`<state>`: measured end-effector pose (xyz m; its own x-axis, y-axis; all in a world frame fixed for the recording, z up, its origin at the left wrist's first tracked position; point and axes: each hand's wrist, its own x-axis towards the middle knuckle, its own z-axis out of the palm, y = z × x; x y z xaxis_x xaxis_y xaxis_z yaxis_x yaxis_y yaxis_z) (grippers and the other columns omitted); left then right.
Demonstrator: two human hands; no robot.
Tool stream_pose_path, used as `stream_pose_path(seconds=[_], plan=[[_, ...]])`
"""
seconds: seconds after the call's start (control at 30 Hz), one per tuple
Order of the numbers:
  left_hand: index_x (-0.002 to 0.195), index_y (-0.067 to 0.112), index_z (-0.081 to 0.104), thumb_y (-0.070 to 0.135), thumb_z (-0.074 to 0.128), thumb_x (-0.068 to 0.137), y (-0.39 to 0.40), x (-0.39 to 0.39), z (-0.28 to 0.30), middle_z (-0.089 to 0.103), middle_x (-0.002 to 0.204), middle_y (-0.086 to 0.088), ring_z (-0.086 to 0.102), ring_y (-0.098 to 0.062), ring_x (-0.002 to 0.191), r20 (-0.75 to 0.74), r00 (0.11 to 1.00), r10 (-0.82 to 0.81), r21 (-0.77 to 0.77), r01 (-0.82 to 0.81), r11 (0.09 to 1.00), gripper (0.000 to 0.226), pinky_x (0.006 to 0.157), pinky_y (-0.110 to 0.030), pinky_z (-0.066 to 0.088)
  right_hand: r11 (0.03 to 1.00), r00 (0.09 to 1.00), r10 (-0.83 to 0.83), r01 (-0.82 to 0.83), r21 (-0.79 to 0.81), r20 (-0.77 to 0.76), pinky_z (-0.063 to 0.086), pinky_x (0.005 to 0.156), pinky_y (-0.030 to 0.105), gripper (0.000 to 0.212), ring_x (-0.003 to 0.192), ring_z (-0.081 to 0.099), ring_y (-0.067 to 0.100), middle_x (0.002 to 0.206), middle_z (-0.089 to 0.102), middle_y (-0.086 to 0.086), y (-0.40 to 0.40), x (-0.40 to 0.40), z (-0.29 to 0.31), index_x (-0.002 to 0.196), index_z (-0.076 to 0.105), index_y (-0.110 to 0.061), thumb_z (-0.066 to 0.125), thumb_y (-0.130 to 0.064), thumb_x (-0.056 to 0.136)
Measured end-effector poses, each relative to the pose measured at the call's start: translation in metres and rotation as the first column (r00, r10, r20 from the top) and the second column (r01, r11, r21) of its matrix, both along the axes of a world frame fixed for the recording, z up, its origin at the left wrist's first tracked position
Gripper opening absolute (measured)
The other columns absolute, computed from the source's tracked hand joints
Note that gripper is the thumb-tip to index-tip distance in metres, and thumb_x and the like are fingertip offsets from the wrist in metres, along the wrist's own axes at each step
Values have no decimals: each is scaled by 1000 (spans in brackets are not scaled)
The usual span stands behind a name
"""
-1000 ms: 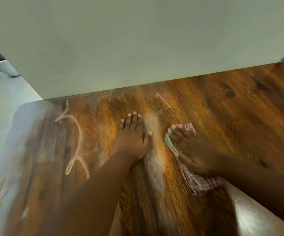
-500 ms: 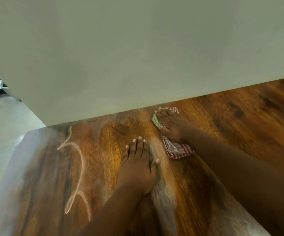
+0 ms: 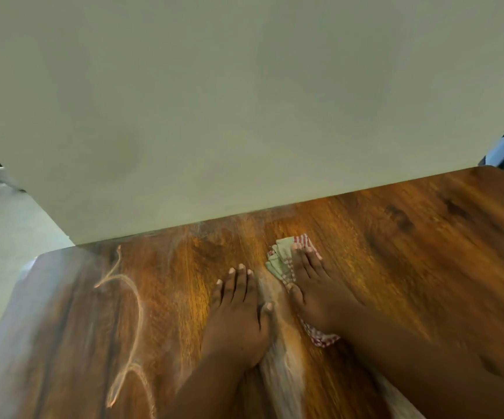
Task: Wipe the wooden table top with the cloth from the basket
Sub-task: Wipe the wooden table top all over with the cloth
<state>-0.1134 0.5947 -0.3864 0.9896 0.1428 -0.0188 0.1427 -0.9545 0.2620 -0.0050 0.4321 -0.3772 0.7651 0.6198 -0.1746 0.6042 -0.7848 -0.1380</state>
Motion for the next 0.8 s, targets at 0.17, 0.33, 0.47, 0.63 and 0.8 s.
stream_pose_path(seconds=[0.17,0.33,0.47,0.63,0.8], plan=[[152,17,-13,61,-12,85,0,0,-5,-21,159,-1,-29,-13,142,9,1000,2,-10,-2,1000,79,112,-34,-24,999,999,36,-36,1,39,-12,113,32,69,143,-18,16,159,-13,7,1,16,-5,150,-12,-14,13,-51,97],[152,18,-10,59,-7,89,1,-1,-7,-19,159,0,-28,-13,143,27,1000,3,-16,-3,1000,76,114,-34,-21,999,1000,8,-9,31,30,-5,115,36,67,146,-9,20,160,-6,8,40,71,1,152,-3,-13,15,-50,99],[154,18,-5,58,-2,91,0,0,-5,-15,160,-1,-25,-12,144,37,999,2,-28,-1,1000,75,115,-34,-19,999,999,-38,36,35,34,-3,115,37,66,146,-7,21,161,-3,8,65,99,6,153,0,-14,16,-48,100],[152,19,-10,58,-2,91,0,-2,-2,-19,159,1,-30,-12,141,21,1000,4,-18,-4,1000,73,113,-33,-22,997,998,44,-46,59,40,-7,113,35,67,146,-8,18,161,-3,7,41,88,-2,153,-1,-16,15,-52,98],[152,19,-12,58,-5,89,0,-2,-3,-21,159,1,-31,-12,141,24,1000,3,-33,-2,999,74,113,-33,-22,999,997,-35,33,28,69,0,116,39,69,146,-2,21,161,2,9,17,114,1,153,2,-14,17,-54,98]])
